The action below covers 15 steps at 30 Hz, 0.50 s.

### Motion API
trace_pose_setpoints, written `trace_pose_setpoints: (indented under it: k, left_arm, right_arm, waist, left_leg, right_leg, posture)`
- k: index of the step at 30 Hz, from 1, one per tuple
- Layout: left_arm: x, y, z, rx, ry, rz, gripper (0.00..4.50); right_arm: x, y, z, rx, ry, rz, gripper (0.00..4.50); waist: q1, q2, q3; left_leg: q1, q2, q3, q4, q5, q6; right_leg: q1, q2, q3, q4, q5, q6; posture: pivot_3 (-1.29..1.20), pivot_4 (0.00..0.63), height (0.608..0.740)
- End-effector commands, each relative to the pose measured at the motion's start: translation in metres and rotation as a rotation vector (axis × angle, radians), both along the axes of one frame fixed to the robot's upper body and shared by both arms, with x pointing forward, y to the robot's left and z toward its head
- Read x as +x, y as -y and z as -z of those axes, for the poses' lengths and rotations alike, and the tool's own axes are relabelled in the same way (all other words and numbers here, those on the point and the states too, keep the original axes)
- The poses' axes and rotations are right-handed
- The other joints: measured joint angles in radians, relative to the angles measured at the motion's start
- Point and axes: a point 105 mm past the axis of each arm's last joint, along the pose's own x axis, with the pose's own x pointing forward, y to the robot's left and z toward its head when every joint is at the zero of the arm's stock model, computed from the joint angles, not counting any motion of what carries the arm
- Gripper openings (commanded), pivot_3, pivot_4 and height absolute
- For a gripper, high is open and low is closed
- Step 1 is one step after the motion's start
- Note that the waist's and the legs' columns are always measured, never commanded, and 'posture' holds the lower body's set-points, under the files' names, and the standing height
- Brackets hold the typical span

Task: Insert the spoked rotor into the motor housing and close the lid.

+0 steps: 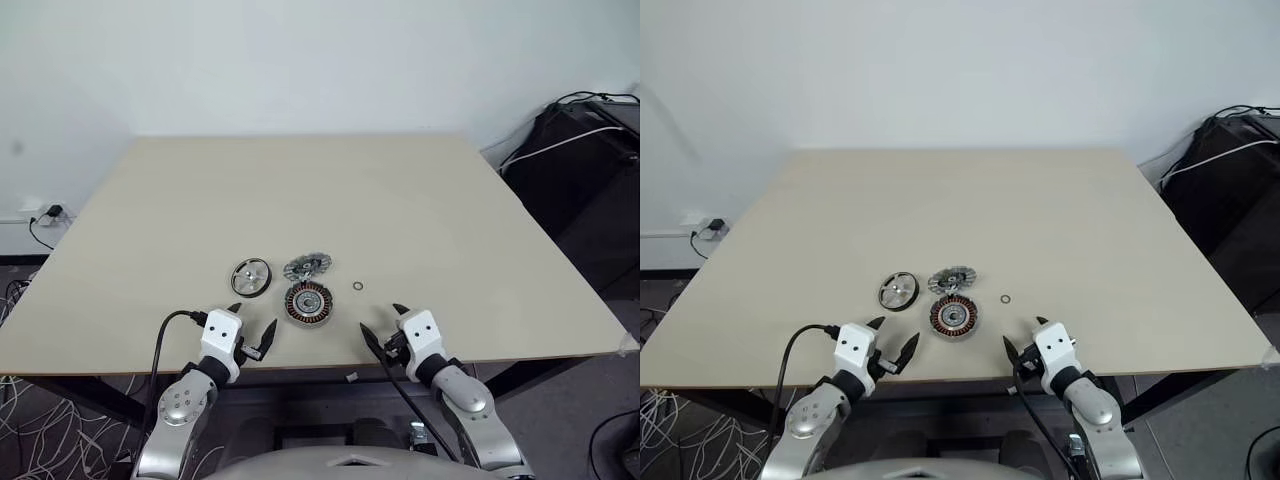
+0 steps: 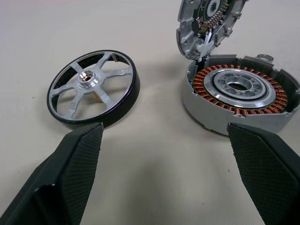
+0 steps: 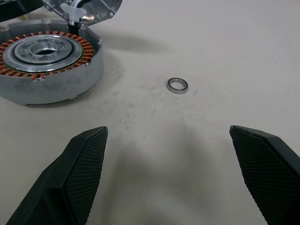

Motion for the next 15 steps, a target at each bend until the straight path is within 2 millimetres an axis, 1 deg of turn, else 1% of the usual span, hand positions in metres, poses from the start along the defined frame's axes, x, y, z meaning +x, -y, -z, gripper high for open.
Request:
trace_pose_setpoints:
  k: [1, 5, 15]
  left_arm:
    - [0.003, 0.001, -0.007, 0.003, 0.037, 0.02, 4.46]
    - [0.003, -0.001, -0.004, 0.043, 0.04, 0.017, 4.46]
    - [0.003, 0.0, -0.002, 0.04, 0.037, 0.022, 4.46]
  right_arm:
    - [0.007, -0.001, -0.011, 0.006, 0.042, -0.009, 4.46]
    - [0.007, 0.0, -0.009, 0.001, 0.019, 0.005, 4.46]
    - [0.009, -0.007, -0.021, 0.034, 0.011, 0.019, 4.46]
  waist:
    - [0.0, 0.0, 0.0]
    - [0.001, 0.0, 0.0]
    - [0.001, 0.0, 0.0]
  left_leg:
    - [0.0, 0.0, 0.0, 0.0, 0.0, 0.0]
    - [0.0, 0.0, 0.0, 0.0, 0.0, 0.0]
    - [0.0, 0.0, 0.0, 0.0, 0.0, 0.0]
  right_leg:
    - [0.0, 0.0, 0.0, 0.0, 0.0, 0.0]
    - [0.0, 0.0, 0.0, 0.0, 0.001, -0.002]
    - [0.0, 0.0, 0.0, 0.0, 0.001, -0.001]
  posture:
    - [0.0, 0.0, 0.74]
    - [0.0, 0.0, 0.74]
    - [0.0, 0.0, 0.74]
